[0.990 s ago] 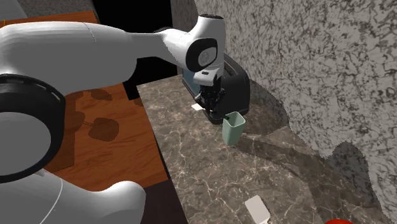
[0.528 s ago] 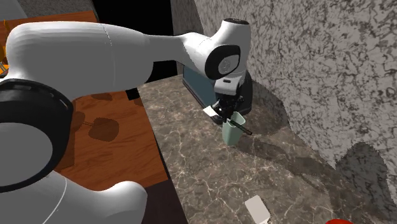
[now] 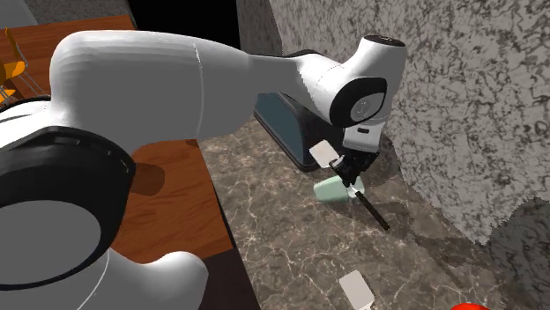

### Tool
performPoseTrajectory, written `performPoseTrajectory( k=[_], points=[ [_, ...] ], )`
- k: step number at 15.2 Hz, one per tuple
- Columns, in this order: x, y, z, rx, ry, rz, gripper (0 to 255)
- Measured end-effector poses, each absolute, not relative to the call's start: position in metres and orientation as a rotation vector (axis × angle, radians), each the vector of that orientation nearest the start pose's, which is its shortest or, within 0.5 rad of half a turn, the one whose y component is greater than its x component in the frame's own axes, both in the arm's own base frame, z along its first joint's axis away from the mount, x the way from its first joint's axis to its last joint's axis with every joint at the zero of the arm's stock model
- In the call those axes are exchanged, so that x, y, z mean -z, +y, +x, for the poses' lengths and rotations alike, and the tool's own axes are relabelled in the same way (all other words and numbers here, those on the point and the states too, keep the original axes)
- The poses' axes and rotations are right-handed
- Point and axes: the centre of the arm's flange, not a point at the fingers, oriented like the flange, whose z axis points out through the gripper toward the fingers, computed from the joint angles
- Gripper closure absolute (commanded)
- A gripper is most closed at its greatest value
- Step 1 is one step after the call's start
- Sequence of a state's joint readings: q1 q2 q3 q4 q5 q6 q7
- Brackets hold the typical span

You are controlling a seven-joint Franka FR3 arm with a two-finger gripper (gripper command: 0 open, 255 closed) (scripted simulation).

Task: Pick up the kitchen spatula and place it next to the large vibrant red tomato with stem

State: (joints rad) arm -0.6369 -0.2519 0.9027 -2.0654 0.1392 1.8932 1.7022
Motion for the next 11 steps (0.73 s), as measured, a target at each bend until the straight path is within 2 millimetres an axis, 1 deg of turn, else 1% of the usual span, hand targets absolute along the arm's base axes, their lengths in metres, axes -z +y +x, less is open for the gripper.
performPoseTrajectory(
  k=[3, 6, 7, 11],
  points=[
    [-0.499, 0.135, 0.503, 0.077, 2.168, -2.333, 255],
    [-0.495, 0.100, 0.520, 0.077, 2.169, -2.333, 255],
    [-0.497, 0.086, 0.529, 0.076, 2.168, -2.333, 255],
    [-0.495, 0.044, 0.557, 0.076, 2.168, -2.333, 255]
  ],
)
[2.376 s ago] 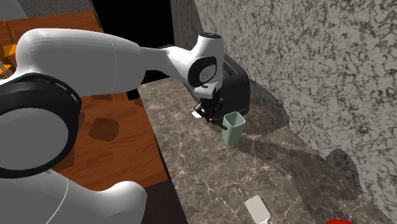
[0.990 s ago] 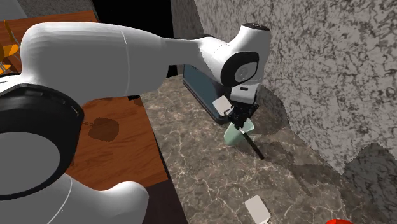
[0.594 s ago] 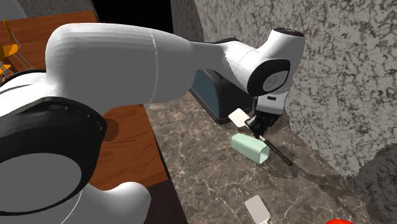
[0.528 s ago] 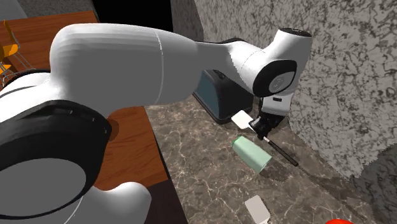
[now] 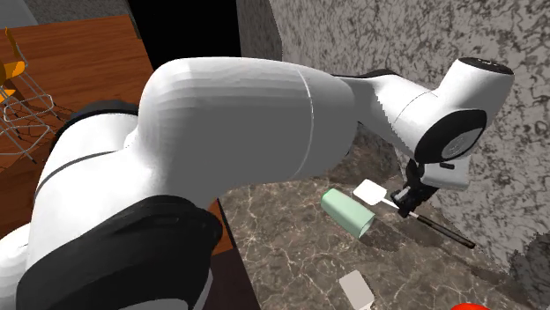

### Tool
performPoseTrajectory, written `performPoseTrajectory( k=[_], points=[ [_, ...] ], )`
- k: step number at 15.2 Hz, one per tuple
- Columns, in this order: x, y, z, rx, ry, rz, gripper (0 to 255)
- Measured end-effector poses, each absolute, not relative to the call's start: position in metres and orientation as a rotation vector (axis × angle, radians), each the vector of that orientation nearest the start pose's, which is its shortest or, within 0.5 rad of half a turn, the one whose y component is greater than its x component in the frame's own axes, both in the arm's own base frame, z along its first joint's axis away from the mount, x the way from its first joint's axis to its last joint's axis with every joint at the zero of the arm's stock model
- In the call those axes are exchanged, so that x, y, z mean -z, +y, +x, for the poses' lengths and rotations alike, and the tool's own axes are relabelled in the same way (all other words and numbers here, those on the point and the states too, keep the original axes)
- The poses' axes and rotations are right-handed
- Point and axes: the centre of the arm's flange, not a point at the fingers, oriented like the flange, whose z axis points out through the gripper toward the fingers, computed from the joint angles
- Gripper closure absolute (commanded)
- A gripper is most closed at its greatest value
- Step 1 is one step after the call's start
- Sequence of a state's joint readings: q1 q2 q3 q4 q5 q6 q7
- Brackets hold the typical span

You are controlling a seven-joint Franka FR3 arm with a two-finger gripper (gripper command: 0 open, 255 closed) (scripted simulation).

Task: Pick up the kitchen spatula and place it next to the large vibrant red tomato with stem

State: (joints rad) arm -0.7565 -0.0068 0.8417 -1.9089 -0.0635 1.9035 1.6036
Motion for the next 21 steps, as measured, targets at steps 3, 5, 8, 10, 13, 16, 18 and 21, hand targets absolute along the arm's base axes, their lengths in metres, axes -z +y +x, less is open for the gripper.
performPoseTrajectory(
  k=[3, 5, 8, 10, 13, 16, 18, 21],
  points=[
    [-0.496, 0.011, 0.574, 0.077, 2.169, -2.332, 255],
    [-0.485, 0.006, 0.578, 0.077, 2.169, -2.333, 255],
    [-0.470, 0.005, 0.579, 0.078, 2.168, -2.334, 255],
    [-0.459, 0.006, 0.578, 0.077, 2.168, -2.334, 255],
    [-0.444, 0.006, 0.578, 0.078, 2.169, -2.334, 255],
    [-0.427, 0.006, 0.580, 0.078, 2.169, -2.334, 255],
    [-0.416, 0.005, 0.579, 0.078, 2.168, -2.334, 255],
    [-0.400, 0.005, 0.579, 0.077, 2.168, -2.334, 255]
  ],
)
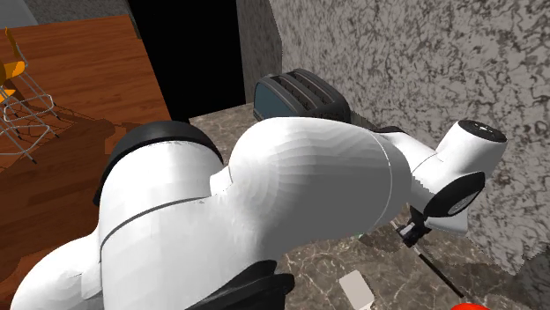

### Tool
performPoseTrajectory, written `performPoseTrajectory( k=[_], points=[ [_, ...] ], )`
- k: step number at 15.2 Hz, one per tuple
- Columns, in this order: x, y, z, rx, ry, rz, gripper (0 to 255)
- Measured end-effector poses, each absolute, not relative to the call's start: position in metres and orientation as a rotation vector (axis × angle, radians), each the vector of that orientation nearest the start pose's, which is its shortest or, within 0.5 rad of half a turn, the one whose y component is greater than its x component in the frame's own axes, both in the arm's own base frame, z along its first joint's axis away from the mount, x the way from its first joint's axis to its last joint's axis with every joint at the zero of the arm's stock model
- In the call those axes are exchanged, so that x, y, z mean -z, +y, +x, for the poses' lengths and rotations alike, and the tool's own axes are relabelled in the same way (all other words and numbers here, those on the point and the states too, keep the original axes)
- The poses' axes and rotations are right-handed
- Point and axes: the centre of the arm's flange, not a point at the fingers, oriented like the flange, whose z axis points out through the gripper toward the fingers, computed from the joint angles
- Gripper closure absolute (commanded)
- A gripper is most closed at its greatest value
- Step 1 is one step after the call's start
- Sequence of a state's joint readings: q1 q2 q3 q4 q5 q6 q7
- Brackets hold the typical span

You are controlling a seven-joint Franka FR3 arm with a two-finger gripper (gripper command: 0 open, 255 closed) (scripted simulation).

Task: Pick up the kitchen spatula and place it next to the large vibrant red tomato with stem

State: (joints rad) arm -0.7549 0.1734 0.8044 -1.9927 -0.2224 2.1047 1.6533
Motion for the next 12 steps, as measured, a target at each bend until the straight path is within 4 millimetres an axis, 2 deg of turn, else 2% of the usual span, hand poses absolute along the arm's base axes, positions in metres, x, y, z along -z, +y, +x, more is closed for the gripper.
performPoseTrajectory(
  k=[8, 12],
  points=[
    [-0.358, 0.006, 0.579, 0.078, 2.168, -2.334, 255],
    [-0.352, 0.006, 0.579, 0.079, 2.167, -2.334, 255]
  ],
)
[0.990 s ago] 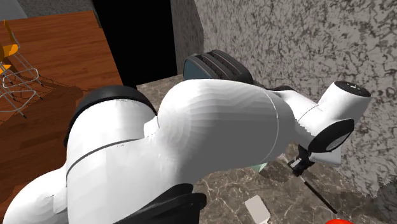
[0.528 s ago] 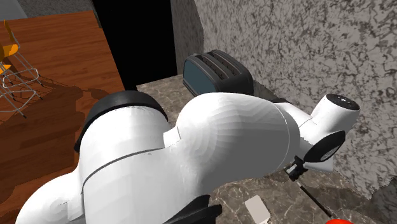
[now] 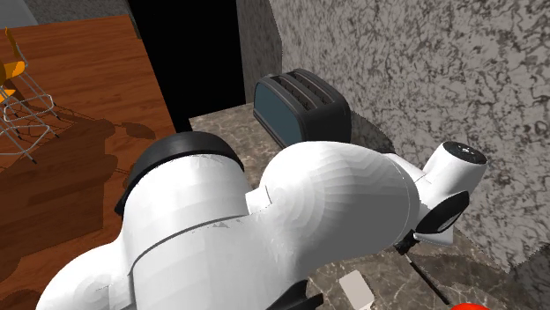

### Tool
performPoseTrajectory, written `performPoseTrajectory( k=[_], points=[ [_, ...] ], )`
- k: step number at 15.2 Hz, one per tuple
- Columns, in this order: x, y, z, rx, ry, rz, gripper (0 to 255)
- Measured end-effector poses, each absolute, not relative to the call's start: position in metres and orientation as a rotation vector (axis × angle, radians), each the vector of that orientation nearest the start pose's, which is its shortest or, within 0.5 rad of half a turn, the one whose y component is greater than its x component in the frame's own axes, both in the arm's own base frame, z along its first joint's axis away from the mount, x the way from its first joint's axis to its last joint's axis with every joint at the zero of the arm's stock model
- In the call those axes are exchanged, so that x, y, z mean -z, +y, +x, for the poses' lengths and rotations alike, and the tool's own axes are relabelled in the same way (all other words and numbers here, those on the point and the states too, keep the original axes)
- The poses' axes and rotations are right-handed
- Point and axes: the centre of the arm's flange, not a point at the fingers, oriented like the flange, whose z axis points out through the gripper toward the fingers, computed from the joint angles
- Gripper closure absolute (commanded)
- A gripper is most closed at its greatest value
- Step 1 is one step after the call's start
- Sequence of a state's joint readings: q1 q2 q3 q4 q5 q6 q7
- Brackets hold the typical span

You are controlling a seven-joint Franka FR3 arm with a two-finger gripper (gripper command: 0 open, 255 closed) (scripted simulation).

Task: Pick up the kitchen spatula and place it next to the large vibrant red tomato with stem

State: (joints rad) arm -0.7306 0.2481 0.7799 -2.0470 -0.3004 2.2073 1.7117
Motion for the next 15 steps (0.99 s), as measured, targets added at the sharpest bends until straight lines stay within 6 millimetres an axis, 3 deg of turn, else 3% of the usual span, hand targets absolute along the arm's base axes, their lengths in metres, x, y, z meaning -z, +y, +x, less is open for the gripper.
performPoseTrajectory(
  k=[3, 4, 10, 15],
  points=[
    [-0.352, 0.006, 0.579, 0.081, 2.167, -2.334, 255],
    [-0.352, 0.006, 0.579, 0.081, 2.167, -2.334, 0],
    [-0.350, 0.006, 0.579, 0.078, 2.168, -2.334, 0],
    [-0.395, 0.009, 0.579, 0.081, 2.167, -2.334, 0]
  ],
)
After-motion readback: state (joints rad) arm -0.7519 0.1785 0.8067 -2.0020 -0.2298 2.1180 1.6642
